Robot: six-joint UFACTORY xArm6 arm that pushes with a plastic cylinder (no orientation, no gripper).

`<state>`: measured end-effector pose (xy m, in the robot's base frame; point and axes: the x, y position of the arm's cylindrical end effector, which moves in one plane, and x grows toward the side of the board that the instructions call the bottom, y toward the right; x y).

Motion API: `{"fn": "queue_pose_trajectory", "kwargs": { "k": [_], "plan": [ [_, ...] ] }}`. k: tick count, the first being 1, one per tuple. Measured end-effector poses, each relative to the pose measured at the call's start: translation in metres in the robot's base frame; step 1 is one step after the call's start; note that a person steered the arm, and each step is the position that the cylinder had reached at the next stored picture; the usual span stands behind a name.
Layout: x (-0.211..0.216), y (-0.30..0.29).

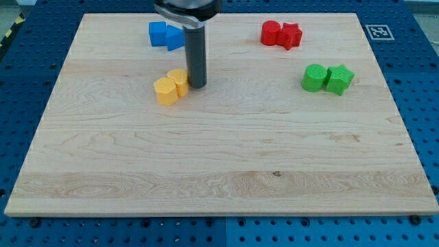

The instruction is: Move the yellow heart along with the yellow hexagon towards center left

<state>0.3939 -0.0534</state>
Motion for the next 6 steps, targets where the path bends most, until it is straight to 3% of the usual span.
{"fn": "queue_pose_trajectory", "kwargs": {
  "k": [3,6],
  "plan": [
    [0.005,-0.004],
    [0.052,-0.027]
  ]
}}
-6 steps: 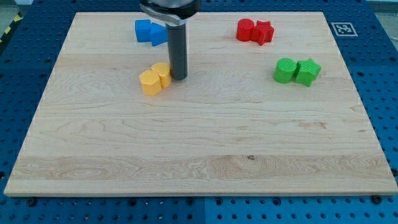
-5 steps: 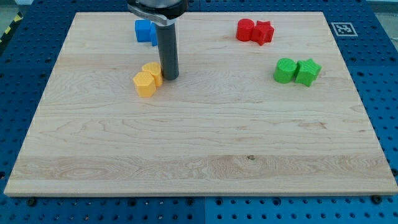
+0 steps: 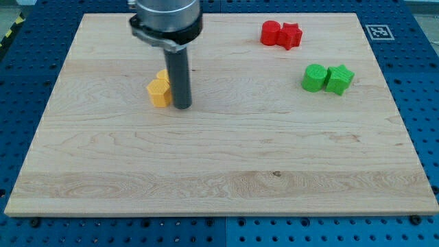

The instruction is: Move the yellow heart along with the yellow hexagon towards center left

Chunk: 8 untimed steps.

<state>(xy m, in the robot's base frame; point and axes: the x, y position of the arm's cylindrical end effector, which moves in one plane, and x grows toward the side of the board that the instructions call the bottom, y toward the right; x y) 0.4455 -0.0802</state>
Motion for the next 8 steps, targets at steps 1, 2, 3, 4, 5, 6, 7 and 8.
{"fn": "queue_pose_trajectory", "kwargs": {
  "k": [1,2,3,4,5,6,7,8],
  "plan": [
    [0.002,-0.031],
    [-0.008,-0.034],
    [-0.017,-0.046],
    [-0.017,-0.067],
    [-0.01,-0.063],
    [-0.004,-0.016],
    [-0.028,0.023],
    [-0.032,0.029]
  ]
}}
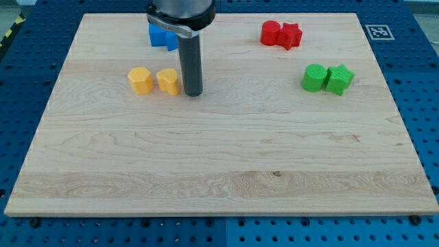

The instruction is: Move the yellow heart along with the yellow hexagon towards center left

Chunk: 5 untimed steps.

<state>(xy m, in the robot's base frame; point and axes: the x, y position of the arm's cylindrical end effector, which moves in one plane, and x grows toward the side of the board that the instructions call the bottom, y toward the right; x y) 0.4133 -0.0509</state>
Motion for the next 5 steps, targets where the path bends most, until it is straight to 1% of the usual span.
{"fn": "queue_pose_trajectory", "kwargs": {
  "k": [3,5],
  "plan": [
    [-0.018,-0.012],
    [-0.02,-0.05]
  ]
}}
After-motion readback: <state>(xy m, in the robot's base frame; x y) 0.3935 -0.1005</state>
